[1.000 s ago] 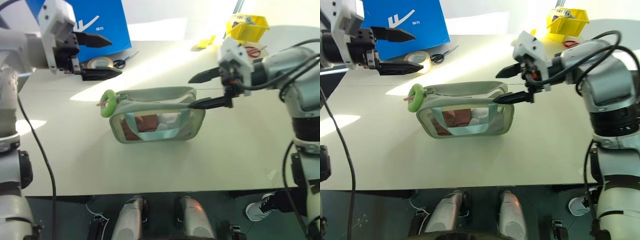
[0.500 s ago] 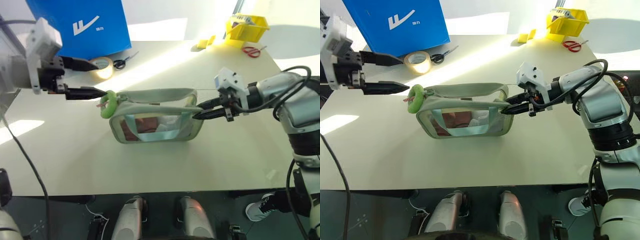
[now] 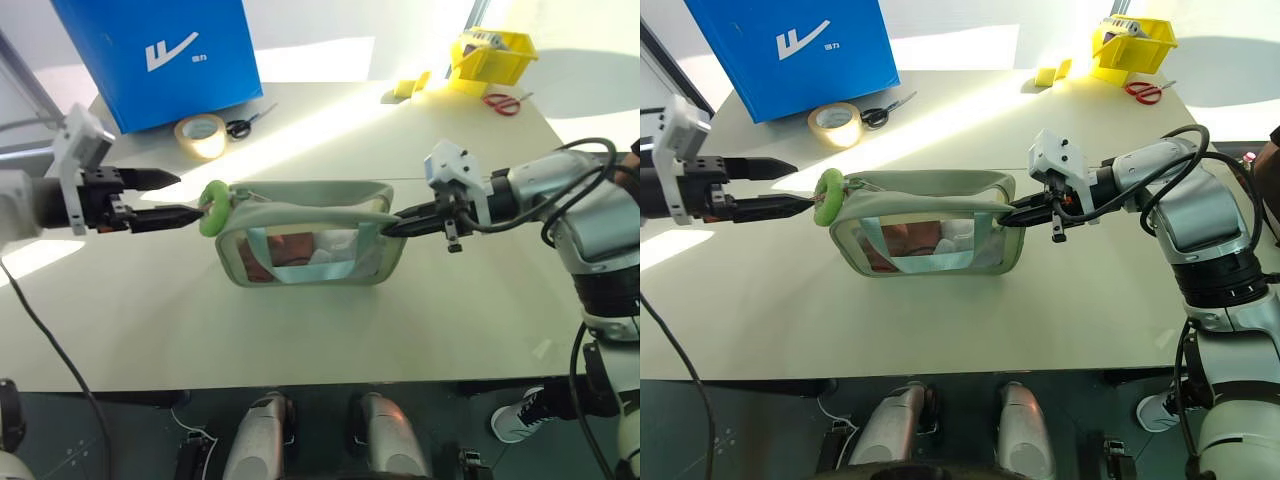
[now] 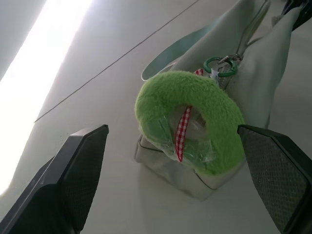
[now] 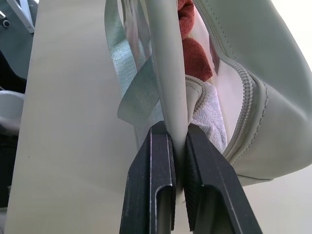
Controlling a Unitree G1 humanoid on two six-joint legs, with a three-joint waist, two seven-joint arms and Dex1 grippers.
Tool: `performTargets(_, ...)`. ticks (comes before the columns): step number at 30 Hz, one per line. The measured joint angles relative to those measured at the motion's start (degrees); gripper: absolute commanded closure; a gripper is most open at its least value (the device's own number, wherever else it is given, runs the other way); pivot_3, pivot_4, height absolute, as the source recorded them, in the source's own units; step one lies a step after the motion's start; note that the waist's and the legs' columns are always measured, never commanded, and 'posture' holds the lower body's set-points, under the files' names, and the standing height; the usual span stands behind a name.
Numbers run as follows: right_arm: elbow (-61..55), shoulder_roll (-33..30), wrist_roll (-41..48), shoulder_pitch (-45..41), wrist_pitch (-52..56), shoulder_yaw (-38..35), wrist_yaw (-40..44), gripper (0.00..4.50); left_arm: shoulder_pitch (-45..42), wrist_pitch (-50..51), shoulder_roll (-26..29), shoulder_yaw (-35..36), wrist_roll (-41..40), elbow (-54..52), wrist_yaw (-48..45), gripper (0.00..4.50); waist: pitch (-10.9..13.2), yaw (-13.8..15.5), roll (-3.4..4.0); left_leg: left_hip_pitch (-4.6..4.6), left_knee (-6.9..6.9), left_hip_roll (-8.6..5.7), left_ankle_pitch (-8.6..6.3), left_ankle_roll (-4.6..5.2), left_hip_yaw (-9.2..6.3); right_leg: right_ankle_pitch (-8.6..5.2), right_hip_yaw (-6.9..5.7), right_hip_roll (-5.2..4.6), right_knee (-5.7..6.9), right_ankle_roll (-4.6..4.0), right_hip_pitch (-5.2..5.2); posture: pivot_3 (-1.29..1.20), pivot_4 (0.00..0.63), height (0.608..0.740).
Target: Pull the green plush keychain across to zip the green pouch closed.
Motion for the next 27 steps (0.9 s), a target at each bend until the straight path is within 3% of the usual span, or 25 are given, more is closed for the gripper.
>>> performTargets(10,-1.0,0.0,0.1,0.0,1.1,0.0,-0.7,4.43,0.1,-0.1,-3.6,-1.5,-1.0,-0.2,2.0,0.0,0.0,0.0,0.0,0.01,0.0,0.0,0.0,0.0,0.0,0.0,0.0,-0.01,0.0,0.0,0.0,0.0,0.15,0.74)
performTargets(13,-1.0,0.0,0.1,0.0,1.1,0.0,-0.9,4.5,0.1,-0.4,-3.9,-2.3,-0.9,-0.1,2.4,1.19,0.0,0.0,0.0,0.01,0.0,0.0,-0.01,0.0,0.0,0.0,0.0,-0.02,0.0,0.0,0.0,0.0,0.15,0.74)
performTargets(19,-1.0,0.0,0.1,0.0,1.1,0.0,-1.2,4.5,-0.6,-0.8,-4.2,-2.6,-0.8,0.5,2.8,4.21,0.0,0.0,0.0,0.01,0.0,0.0,-0.01,0.0,0.0,0.0,0.0,-0.04,0.0,-0.01,0.0,0.0,0.15,0.74)
performTargets(20,-1.0,0.0,0.1,0.0,1.1,0.0,-1.2,4.5,-0.8,-0.9,-4.2,-2.6,-0.7,0.6,2.9,4.48,0.0,0.1,0.0,0.01,0.0,0.0,0.0,0.0,0.0,0.0,0.0,-0.04,0.0,-0.01,0.01,0.0,0.15,0.74)
performTargets(27,-1.0,0.0,0.1,0.0,1.1,0.0,-1.3,4.5,-8.9,-1.8,-4.3,-3.0,0.1,2.5,2.8,4.48,0.0,0.1,-0.03,0.01,0.01,-0.02,-0.01,0.01,0.0,0.01,0.0,-0.04,-0.01,0.0,0.03,0.0,0.15,0.74)
